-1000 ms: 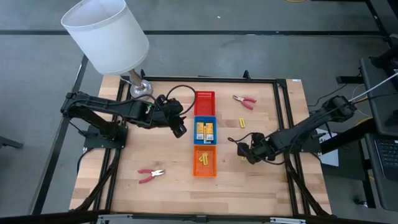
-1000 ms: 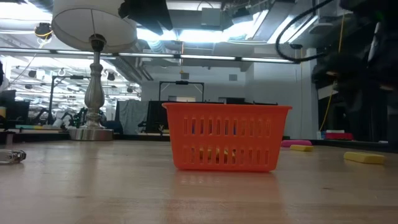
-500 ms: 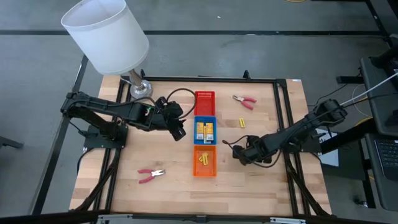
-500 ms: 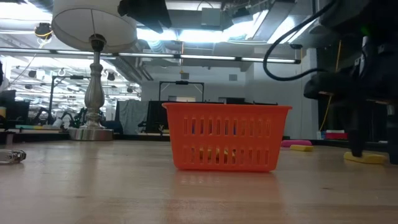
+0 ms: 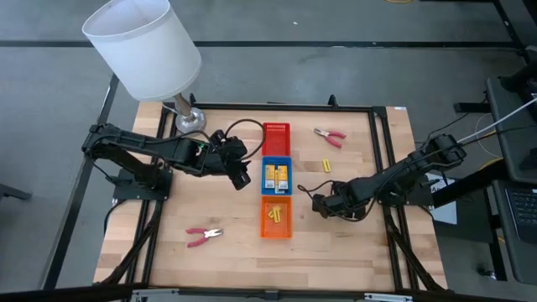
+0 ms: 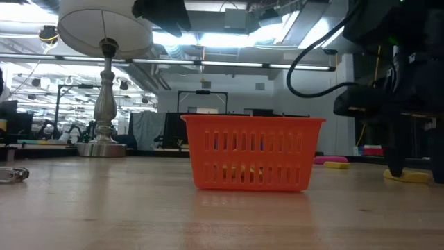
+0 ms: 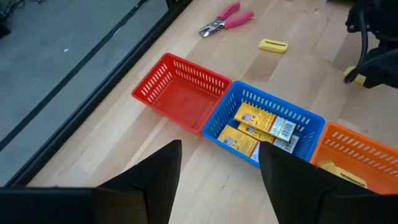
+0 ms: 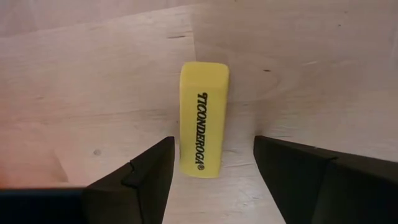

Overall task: Pick & Place School Supplies
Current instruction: Put the yellow eraser into the orange bin

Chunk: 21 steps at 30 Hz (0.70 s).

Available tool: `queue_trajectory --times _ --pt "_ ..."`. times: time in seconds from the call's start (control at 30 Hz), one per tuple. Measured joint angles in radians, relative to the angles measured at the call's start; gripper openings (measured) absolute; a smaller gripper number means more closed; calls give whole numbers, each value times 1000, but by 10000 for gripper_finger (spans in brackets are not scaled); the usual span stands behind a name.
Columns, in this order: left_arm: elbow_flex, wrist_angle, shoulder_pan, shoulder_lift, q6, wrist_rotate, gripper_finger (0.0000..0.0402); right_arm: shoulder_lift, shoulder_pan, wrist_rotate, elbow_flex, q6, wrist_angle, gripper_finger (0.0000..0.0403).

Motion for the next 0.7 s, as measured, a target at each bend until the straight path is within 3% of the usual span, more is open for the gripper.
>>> queue_trajectory --times 0.2,0.43,0.5,0.57,0.7 --pt "0 0 0 0 1 0 210 0 0 -1 -1 8 -9 187" --pt "0 0 0 0 8 1 209 7 1 7 26 -23 -44 100" --pt "0 0 0 0 9 1 211 10 1 32 44 -46 -55 78" --pt "0 0 0 0 9 1 212 15 -2 121 73 -71 -21 65" --pt "0 -2 0 0 7 0 210 12 -2 172 145 -111 -39 68"
